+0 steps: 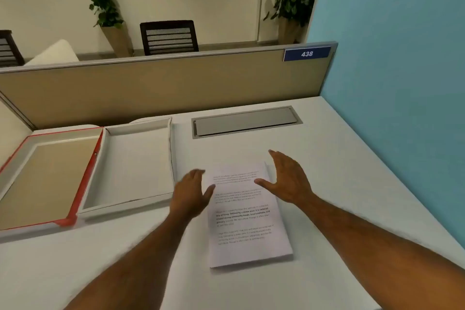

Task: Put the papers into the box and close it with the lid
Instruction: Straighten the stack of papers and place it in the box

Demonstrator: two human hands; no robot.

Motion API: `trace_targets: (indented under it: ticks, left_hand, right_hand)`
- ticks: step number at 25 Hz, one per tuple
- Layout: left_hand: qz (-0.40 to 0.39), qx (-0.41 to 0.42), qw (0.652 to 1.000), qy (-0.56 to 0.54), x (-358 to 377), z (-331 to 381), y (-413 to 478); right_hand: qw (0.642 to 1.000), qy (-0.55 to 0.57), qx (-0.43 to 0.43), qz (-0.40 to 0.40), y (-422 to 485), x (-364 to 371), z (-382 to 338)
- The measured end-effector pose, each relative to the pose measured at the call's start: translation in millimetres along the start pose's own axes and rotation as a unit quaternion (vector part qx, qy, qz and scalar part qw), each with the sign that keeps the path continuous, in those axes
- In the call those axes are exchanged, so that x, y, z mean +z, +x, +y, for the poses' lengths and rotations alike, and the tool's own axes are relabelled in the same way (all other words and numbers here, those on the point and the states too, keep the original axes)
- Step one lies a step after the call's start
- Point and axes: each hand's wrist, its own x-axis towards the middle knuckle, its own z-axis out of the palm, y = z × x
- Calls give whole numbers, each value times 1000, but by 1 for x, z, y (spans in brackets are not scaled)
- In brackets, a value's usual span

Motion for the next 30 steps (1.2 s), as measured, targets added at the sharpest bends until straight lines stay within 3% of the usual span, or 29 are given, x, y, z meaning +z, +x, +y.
trace_targets:
  ticks: [5,15,21,25,30]
  left_hand:
    - [-99,-157,975,-120,45,4,-25]
    - [-95,-207,955,-188,67,8,-22]
    - [-97,-213,958,-165,70,8,-24]
    - [-103,-222,955,-167,71,8,-21]
    - [-96,-228,953,-172,71,9,-21]
  right_hand:
    - [978,96,162,-94,-8,31,7]
    - [951,172,252,-54,-28,69,-13]
    - [862,314,395,-55,-9,67,-8]
    - [891,244,371,-96,-2,67,-6]
    - [889,224,377,-135,5,64,-10]
